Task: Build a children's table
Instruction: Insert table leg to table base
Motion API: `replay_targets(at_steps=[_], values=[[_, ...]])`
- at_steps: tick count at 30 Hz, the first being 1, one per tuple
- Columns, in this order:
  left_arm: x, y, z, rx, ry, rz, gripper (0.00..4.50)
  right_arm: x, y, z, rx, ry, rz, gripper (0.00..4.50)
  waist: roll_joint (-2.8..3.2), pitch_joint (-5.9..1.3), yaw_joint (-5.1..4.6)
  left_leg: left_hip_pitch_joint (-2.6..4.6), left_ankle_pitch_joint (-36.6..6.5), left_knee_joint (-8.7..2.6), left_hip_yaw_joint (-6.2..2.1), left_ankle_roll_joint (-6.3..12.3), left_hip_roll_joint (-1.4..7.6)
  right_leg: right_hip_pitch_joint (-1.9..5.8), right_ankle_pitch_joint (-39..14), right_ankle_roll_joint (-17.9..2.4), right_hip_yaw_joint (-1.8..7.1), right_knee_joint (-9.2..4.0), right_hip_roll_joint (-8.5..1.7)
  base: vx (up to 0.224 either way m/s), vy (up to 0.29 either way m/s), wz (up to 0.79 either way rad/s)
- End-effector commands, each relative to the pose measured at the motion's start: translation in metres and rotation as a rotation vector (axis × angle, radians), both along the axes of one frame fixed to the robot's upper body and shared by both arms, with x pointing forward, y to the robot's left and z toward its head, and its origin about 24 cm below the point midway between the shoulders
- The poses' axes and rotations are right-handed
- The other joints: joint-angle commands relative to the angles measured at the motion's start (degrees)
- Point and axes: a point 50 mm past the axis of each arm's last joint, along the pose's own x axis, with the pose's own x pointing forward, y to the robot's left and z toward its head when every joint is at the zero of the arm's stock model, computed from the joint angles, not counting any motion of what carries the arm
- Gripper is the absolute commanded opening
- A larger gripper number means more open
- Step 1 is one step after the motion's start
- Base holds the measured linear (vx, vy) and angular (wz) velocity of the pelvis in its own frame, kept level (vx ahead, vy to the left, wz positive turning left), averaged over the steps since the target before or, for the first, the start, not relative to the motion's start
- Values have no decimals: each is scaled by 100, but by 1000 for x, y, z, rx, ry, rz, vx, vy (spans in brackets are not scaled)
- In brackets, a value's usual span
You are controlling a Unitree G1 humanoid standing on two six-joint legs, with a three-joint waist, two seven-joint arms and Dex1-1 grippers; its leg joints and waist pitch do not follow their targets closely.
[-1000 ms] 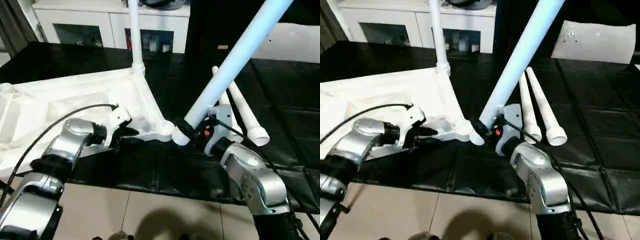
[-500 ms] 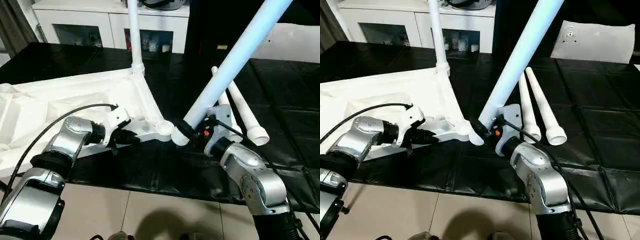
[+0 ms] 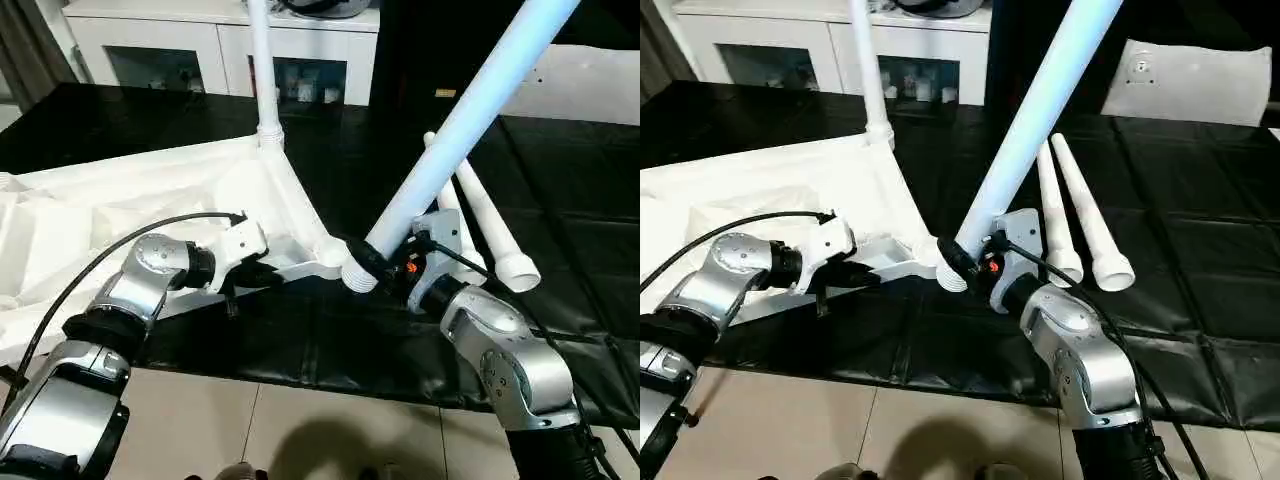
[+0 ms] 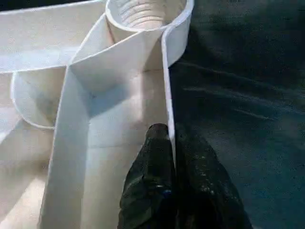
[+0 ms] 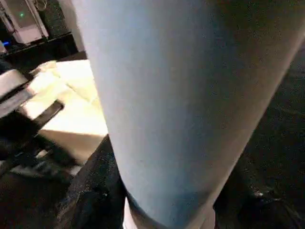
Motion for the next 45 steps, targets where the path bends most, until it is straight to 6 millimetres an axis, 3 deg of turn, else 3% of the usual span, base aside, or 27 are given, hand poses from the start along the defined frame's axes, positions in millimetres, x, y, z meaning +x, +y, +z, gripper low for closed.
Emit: replay_targets(at_steps=[1,6,11,12,13,15,20,21,23,26,28,31,37,40,45], values=[[-4,-22,9,-99,-34,-131,0,4,1,8,4,-30,7,193,-30,-442,4,129,-1017,-416,1,1,166,295,-1167,-1132,255,-399,-394,0,0,0],[-15,-37,4,-117,-24,-249,0,4,1,8,0,-33,15,193,-21,-419,86,159,-1300,-440,15,-71,171,265,-1585,-1029,250,-435,-405,0,0,0],[1,-35,4,-79,-70,-97,0,3,1,8,-1,-32,21,193,-27,-391,132,219,-1669,-449,15,-162,158,218,-2364,-743,241,-530,-420,0,0,0],[2,-33,4,-82,-55,-77,0,3,1,8,-2,-31,21,193,-30,-390,133,206,-1670,-456,6,-161,155,236,-2430,-719,236,-535,-432,0,0,0],[3,-31,5,-92,-40,-57,0,3,1,7,-4,-31,21,193,-46,-394,121,140,-1589,-482,-17,-162,152,293,-2487,-652,220,-516,-445,0,0,0],[3,-30,6,-131,-6,-31,0,3,0,7,-6,-30,21,193,-52,-392,95,147,-1583,-487,-20,-148,144,269,-2516,-606,213,-533,-438,0,0,0],[1,-29,5,-186,27,8,0,4,0,7,-10,-31,19,193,-68,-423,-9,108,-1346,-453,-7,-17,120,303,-2157,-765,218,-504,-434,0,0,0],[2,-29,5,-184,27,9,0,4,0,7,-10,-31,19,193,-63,-433,-11,104,-1244,-448,-3,16,124,309,-1988,-807,220,-489,-428,0,0,0],[3,-29,5,-200,20,40,44,4,0,7,-11,-31,22,193,-73,-439,-10,101,-1146,-444,2,54,127,318,-1769,-879,217,-463,-420,0,0,0],[5,-27,6,-210,-3,104,44,5,0,6,-17,-31,23,193,-56,-453,-1,104,-1027,-427,14,119,145,324,-1353,-1115,207,-422,-423,0,0,0],[4,-25,5,-195,-16,108,44,5,-1,6,-21,-30,23,193,-60,-470,-5,107,-985,-432,8,139,155,338,-1128,-1124,202,-394,-406,0,0,0],[0,-19,0,-155,-16,109,55,5,0,6,-19,-29,22,193,-85,-449,-20,109,-1055,-443,17,137,148,340,-1214,-1100,206,-411,-410,0,0,0],[-7,-19,-3,-152,16,95,55,5,0,5,-20,-28,19,193,-84,-408,-64,139,-1441,-467,7,1,150,295,-2045,-878,212,-497,-416,0,0,0],[-6,-20,-5,-127,32,125,55,6,-2,5,-31,-31,16,193,-76,-409,-78,141,-1463,-477,1,-40,159,290,-1922,-913,214,-477,-407,0,0,0],[1,-23,-3,-112,-25,193,95,6,-3,5,-32,-31,10,193,-87,-410,-77,130,-1412,-466,6,-13,146,308,-1824,-928,216,-480,-409,0,0,0]])
